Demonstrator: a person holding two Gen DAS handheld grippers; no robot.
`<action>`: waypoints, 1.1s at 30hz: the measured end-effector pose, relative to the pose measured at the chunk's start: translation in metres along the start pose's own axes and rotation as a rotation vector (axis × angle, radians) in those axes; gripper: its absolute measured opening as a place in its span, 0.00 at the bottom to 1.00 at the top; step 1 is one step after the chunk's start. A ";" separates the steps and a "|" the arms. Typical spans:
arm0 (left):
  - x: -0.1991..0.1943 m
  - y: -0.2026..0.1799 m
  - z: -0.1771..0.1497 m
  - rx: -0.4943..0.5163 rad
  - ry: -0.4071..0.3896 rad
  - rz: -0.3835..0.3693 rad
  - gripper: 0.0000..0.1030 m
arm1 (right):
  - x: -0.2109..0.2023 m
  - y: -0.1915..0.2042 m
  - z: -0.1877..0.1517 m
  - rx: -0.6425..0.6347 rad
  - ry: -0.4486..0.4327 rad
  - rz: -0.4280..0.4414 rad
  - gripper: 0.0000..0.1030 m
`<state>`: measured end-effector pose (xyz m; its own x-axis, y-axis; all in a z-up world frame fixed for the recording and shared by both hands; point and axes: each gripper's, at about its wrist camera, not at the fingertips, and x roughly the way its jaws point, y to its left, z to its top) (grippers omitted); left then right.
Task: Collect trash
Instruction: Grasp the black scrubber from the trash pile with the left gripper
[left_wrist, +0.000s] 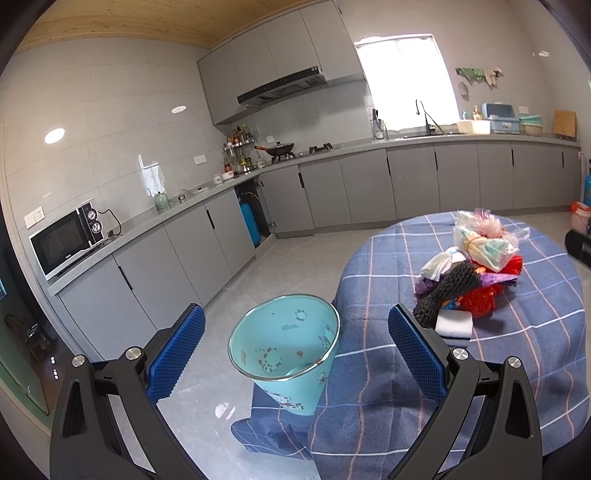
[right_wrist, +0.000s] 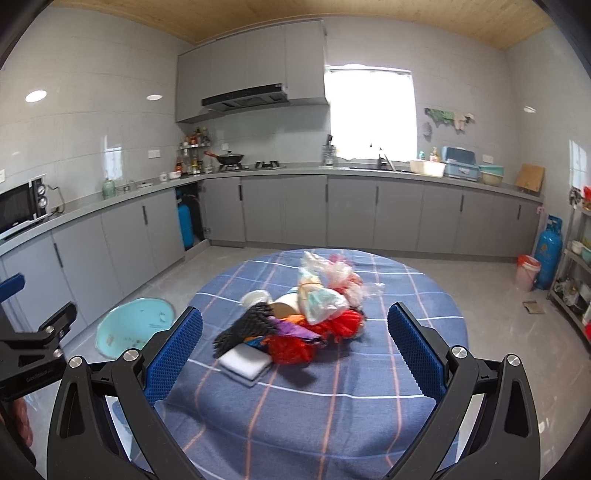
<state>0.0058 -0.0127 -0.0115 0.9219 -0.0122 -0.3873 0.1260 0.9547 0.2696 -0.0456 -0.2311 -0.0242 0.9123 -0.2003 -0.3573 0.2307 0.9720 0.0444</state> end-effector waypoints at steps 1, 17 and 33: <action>0.003 -0.002 -0.001 0.002 0.008 -0.005 0.95 | 0.004 -0.006 -0.001 0.009 0.001 -0.015 0.96; 0.075 -0.085 0.007 0.066 -0.004 -0.115 0.95 | 0.067 -0.048 -0.034 0.043 0.083 -0.170 0.96; 0.124 -0.169 0.012 0.154 0.042 -0.254 0.95 | 0.117 -0.092 -0.056 0.103 0.165 -0.217 0.96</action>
<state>0.1036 -0.1788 -0.0946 0.8380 -0.2295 -0.4951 0.4077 0.8663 0.2886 0.0207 -0.3371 -0.1225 0.7722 -0.3716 -0.5153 0.4556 0.8892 0.0415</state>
